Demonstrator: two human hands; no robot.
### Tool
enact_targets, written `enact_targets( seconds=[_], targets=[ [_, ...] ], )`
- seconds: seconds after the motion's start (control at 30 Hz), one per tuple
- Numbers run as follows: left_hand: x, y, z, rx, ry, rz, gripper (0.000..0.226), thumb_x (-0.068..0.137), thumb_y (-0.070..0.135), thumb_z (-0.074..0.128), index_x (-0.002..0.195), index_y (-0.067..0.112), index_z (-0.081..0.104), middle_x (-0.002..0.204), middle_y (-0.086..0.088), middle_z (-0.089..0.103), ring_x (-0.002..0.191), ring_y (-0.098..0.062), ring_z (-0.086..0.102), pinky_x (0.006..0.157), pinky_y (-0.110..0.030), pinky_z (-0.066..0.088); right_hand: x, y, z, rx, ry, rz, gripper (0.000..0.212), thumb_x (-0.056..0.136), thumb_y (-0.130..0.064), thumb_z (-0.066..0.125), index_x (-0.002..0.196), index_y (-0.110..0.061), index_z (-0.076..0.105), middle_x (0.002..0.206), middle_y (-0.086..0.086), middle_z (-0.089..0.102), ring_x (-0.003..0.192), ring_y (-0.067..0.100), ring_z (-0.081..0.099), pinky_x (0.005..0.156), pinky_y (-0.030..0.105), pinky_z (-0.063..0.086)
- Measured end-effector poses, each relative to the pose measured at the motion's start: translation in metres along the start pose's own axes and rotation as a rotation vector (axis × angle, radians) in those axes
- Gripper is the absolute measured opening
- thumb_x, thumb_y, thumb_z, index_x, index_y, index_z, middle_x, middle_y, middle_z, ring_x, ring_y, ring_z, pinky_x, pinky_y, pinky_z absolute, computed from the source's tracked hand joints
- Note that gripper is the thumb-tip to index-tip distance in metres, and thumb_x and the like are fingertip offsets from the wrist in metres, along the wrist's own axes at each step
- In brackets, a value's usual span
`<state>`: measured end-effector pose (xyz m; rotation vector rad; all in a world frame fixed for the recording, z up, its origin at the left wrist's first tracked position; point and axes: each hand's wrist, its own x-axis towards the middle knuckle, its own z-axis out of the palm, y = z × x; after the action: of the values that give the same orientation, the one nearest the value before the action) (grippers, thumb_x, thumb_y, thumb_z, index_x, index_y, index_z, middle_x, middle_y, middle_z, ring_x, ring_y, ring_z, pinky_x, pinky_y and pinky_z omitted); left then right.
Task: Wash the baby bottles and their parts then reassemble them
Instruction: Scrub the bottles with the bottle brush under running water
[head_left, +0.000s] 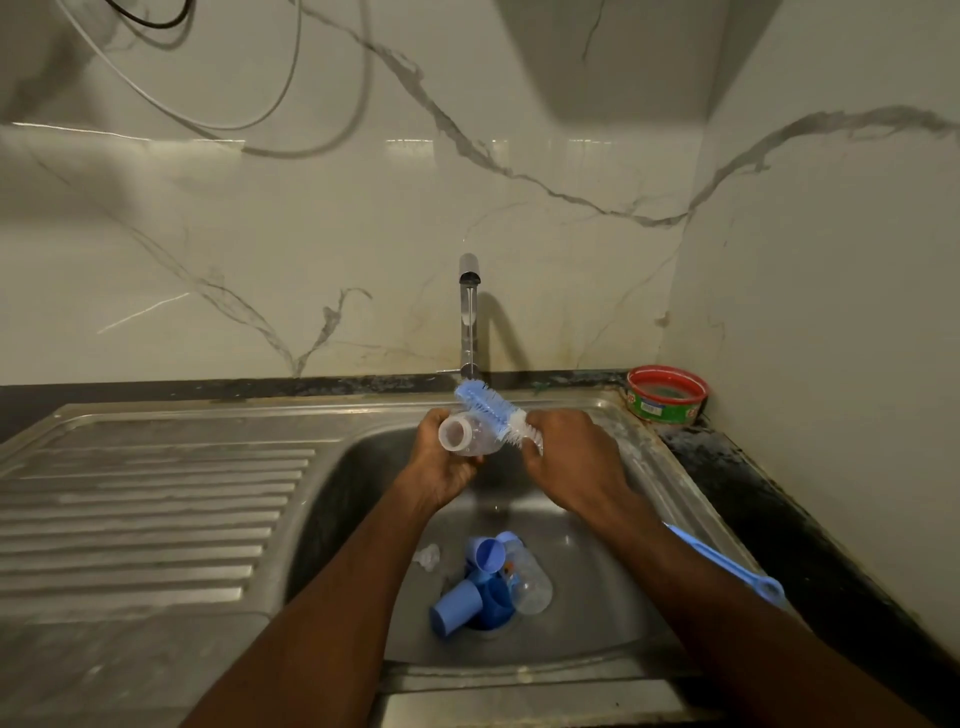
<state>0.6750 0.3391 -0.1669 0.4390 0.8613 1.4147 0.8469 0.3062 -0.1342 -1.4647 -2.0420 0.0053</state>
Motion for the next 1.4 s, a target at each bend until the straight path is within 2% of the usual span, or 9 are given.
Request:
enact_targets(
  seconds=[0.13, 0.27, 0.43, 0.53, 0.67, 0.87, 1.0, 1.13, 1.4],
  targets=[
    [-0.009, 0.000, 0.006, 0.076, -0.083, -0.119, 0.066, 0.098, 0.060, 0.043, 0.137, 0.007, 0.055, 0.129, -0.023, 0.064, 0.111, -0.038, 0.064, 0.072, -0.048, 0.060, 0.001, -0.001, -0.002, -0.003, -0.034, -0.016, 0.027, 0.092, -0.033, 0.063, 0.117, -0.027, 0.069, 0.100, -0.004, 0.071, 0.082, 0.015, 0.063, 0.065, 0.024, 0.040],
    [-0.006, 0.004, -0.002, 0.009, -0.050, -0.118, 0.075, 0.095, 0.069, 0.044, 0.134, 0.006, 0.056, 0.118, -0.024, 0.069, 0.099, -0.035, 0.070, 0.067, -0.041, 0.062, -0.001, 0.001, -0.006, 0.122, -0.091, -0.125, 0.021, 0.089, -0.034, 0.066, 0.105, -0.024, 0.074, 0.081, -0.011, 0.062, 0.069, 0.006, 0.055, 0.055, 0.019, 0.034],
    [-0.008, 0.000, 0.007, 0.198, -0.001, -0.179, 0.072, 0.097, 0.071, 0.036, 0.105, 0.005, 0.064, 0.091, -0.020, 0.075, 0.095, -0.035, 0.068, 0.075, -0.046, 0.056, 0.002, 0.008, -0.002, -0.101, -0.142, 0.023, 0.031, 0.088, -0.038, 0.065, 0.117, -0.029, 0.070, 0.102, -0.001, 0.071, 0.085, 0.019, 0.065, 0.065, 0.027, 0.042],
    [-0.006, -0.001, 0.007, 0.117, 0.004, -0.163, 0.064, 0.098, 0.062, 0.044, 0.112, 0.002, 0.062, 0.096, -0.020, 0.072, 0.093, -0.031, 0.067, 0.076, -0.043, 0.057, 0.003, 0.006, -0.005, 0.099, -0.154, -0.024, 0.018, 0.086, -0.040, 0.067, 0.098, -0.028, 0.073, 0.081, -0.008, 0.066, 0.075, 0.014, 0.064, 0.061, 0.028, 0.043],
    [0.001, 0.003, -0.001, 0.057, -0.013, -0.202, 0.074, 0.095, 0.070, 0.044, 0.117, 0.001, 0.063, 0.089, -0.019, 0.075, 0.076, -0.029, 0.073, 0.061, -0.036, 0.062, 0.001, 0.004, -0.008, 0.142, -0.184, -0.075, 0.029, 0.087, -0.040, 0.064, 0.112, -0.028, 0.074, 0.086, -0.007, 0.071, 0.073, 0.009, 0.061, 0.061, 0.027, 0.042],
    [0.004, -0.003, -0.002, 0.016, -0.038, -0.311, 0.067, 0.093, 0.058, 0.049, 0.128, 0.002, 0.058, 0.123, -0.028, 0.060, 0.105, -0.038, 0.062, 0.071, -0.046, 0.064, 0.001, 0.005, -0.008, -0.105, -0.070, 0.129, 0.033, 0.093, -0.036, 0.060, 0.123, -0.024, 0.066, 0.110, 0.002, 0.071, 0.092, 0.021, 0.066, 0.068, 0.027, 0.041],
    [0.002, 0.007, -0.011, 0.064, -0.146, -0.315, 0.071, 0.077, 0.039, 0.067, 0.133, -0.001, 0.052, 0.126, -0.026, 0.048, 0.111, -0.041, 0.054, 0.097, -0.050, 0.055, 0.002, 0.012, -0.020, -0.147, 0.120, 0.118, 0.024, 0.096, -0.036, 0.055, 0.116, -0.025, 0.064, 0.104, 0.000, 0.071, 0.089, 0.021, 0.067, 0.067, 0.032, 0.049],
    [0.000, 0.006, -0.008, 0.209, -0.216, -0.172, 0.058, 0.084, 0.012, 0.074, 0.138, 0.008, 0.054, 0.137, -0.025, 0.054, 0.119, -0.037, 0.063, 0.095, -0.043, 0.058, 0.000, 0.007, -0.020, -0.158, 0.155, 0.007, 0.026, 0.101, -0.041, 0.049, 0.119, -0.029, 0.064, 0.107, -0.003, 0.068, 0.089, 0.019, 0.066, 0.067, 0.032, 0.046],
    [-0.010, -0.006, -0.013, 1.073, -0.221, 0.426, 0.058, 0.094, 0.045, 0.066, 0.145, 0.026, 0.045, 0.137, 0.004, 0.057, 0.112, -0.008, 0.058, 0.079, -0.017, 0.049, 0.010, 0.000, -0.001, -0.326, 0.060, -0.159, 0.024, 0.097, -0.037, 0.064, 0.120, -0.031, 0.063, 0.106, -0.004, 0.051, 0.073, 0.014, 0.056, 0.056, 0.027, 0.037]
  ],
)
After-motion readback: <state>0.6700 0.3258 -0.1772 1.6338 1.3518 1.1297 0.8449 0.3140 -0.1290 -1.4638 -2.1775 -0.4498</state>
